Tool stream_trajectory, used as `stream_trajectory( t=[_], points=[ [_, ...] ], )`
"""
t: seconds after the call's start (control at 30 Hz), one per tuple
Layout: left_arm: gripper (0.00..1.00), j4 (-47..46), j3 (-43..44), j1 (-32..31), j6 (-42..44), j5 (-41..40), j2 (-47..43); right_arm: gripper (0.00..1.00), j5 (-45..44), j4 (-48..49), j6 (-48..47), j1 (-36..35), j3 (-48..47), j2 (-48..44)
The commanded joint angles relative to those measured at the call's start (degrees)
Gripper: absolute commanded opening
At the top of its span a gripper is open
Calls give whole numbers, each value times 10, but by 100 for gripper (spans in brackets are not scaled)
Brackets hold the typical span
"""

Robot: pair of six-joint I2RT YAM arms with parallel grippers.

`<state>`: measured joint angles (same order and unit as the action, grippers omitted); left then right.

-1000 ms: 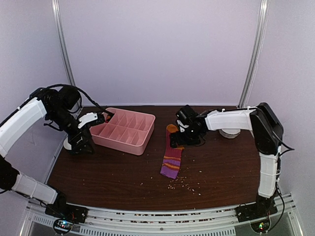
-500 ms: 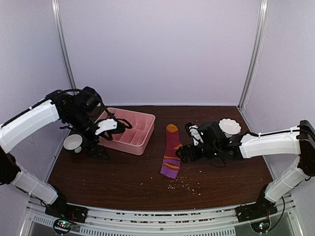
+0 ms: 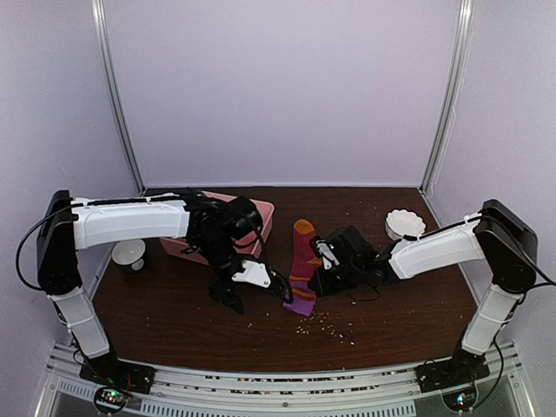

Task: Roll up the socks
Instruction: Pick up the sock from the center of the board.

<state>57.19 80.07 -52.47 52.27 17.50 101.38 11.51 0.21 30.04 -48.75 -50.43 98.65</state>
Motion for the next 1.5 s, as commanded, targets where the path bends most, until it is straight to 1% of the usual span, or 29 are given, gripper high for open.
stream_trajectory(
  t=[0.0, 0.1, 0.2, 0.37, 0.47, 0.67, 0.9, 1.03, 1.2, 1.27, 1.33, 1.4, 1.47],
  points=[
    [72, -100, 7, -16, 31, -3, 10, 0, 69, 51, 50, -12, 4, 45],
    [72, -129, 11, -33, 40, -8, 26, 0, 92, 84, 68, -14, 32, 65],
    [71, -166, -3, -53, 66, -39, 40, 0, 117, 118, 81, -15, 62, 63],
    [65, -222, -26, -84, 106, -95, 80, 0, 142, 153, 93, -14, 88, 60],
    [58, -230, -19, -91, 107, -112, 108, 0, 152, 162, 92, -11, 87, 64],
    [51, -273, -49, -91, 101, -145, 123, 0, 166, 176, 97, -2, 94, 62],
    [43, -299, -58, -91, 69, -144, 124, 0, 177, 205, 109, 3, 120, 57],
    [31, -292, -56, -91, 57, -134, 129, 0, 178, 214, 109, 4, 123, 54],
    [9, -279, -56, -91, 24, -128, 129, 0, 180, 213, 102, 7, 122, 43],
    [3, -267, -48, -90, 3, -113, 130, 0, 169, 205, 95, 9, 121, 35],
    [1, -243, -31, -84, -19, -87, 133, 3, 144, 189, 80, 10, 122, 19],
    [0, -209, -4, -75, -42, -58, 144, 13, 104, 187, 64, 9, 135, -12],
    [0, -178, 19, -64, -63, -26, 154, 21, 45, 201, 41, 4, 166, -62]
  ],
)
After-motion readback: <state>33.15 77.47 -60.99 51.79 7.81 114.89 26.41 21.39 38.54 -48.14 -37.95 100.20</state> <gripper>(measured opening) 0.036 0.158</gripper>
